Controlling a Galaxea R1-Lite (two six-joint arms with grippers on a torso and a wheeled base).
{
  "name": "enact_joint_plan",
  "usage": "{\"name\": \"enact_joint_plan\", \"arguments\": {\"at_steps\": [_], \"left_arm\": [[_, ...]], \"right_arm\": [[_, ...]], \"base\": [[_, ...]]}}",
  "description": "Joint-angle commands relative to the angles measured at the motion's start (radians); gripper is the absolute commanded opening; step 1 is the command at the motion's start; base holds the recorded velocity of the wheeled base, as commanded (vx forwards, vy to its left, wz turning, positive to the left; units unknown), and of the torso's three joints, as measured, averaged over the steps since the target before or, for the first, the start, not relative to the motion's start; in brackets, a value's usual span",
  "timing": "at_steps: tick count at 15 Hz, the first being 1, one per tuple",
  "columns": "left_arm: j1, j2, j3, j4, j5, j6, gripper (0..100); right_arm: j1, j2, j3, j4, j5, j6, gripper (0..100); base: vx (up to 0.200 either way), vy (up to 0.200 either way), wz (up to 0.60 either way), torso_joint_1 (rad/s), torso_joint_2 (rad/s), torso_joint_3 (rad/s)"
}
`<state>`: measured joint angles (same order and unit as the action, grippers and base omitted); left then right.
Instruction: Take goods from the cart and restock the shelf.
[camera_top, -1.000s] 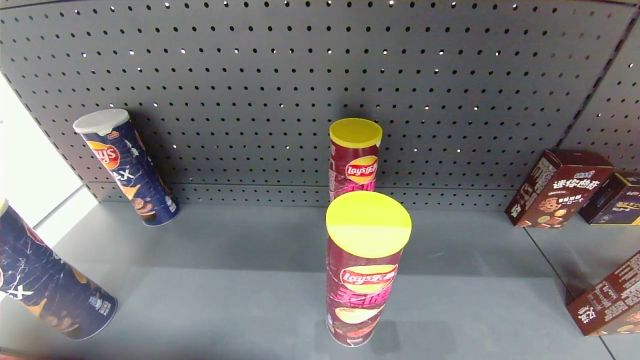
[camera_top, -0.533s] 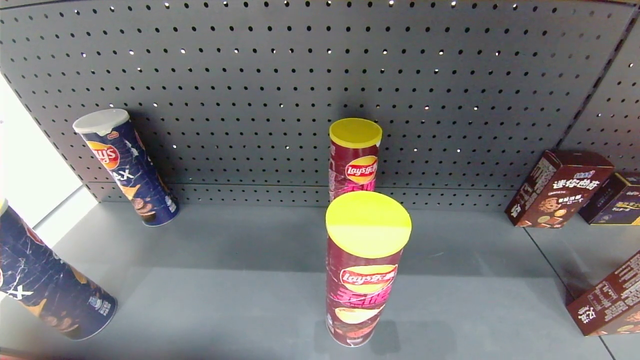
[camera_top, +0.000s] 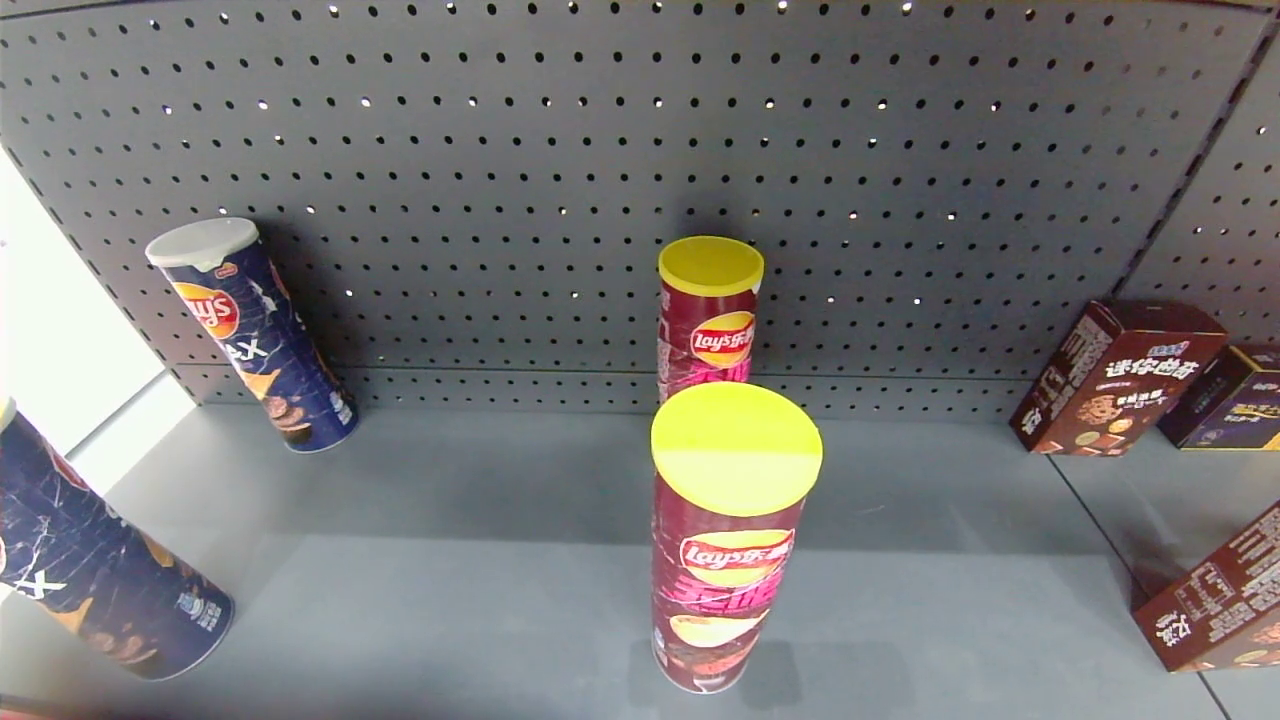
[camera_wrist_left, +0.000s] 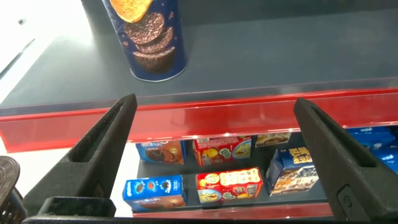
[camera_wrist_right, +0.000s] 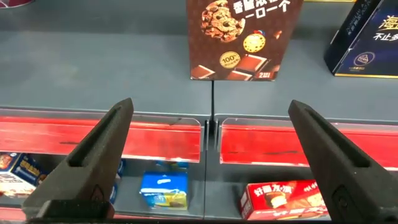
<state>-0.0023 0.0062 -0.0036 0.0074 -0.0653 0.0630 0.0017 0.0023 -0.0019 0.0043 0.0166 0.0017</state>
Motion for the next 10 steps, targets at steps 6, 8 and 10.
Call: {"name": "enact_joint_plan", "arguments": {"at_steps": [6,8,10], "left_arm": [[0.001,0.001,0.002,-0.004,0.013,-0.011,100],[0.001,0.001,0.002,-0.006,0.012,-0.008,100],[0.001,0.001,0.002,-0.006,0.012,-0.009,100]], "right_arm": [[0.000,-0.002,0.000,0.000,0.002,-0.002,100],[0.000,-0.002,0.000,0.000,0.002,-0.003,100],[0.000,-0.002,0.000,0.000,0.002,-0.002,100]], "base": [[0.000,0.000,0.00,0.000,0.00,0.000],[0.000,0.000,-0.30,0.001,0.00,0.001],[0.000,0.000,-0.30,0.001,0.00,0.001]]}}
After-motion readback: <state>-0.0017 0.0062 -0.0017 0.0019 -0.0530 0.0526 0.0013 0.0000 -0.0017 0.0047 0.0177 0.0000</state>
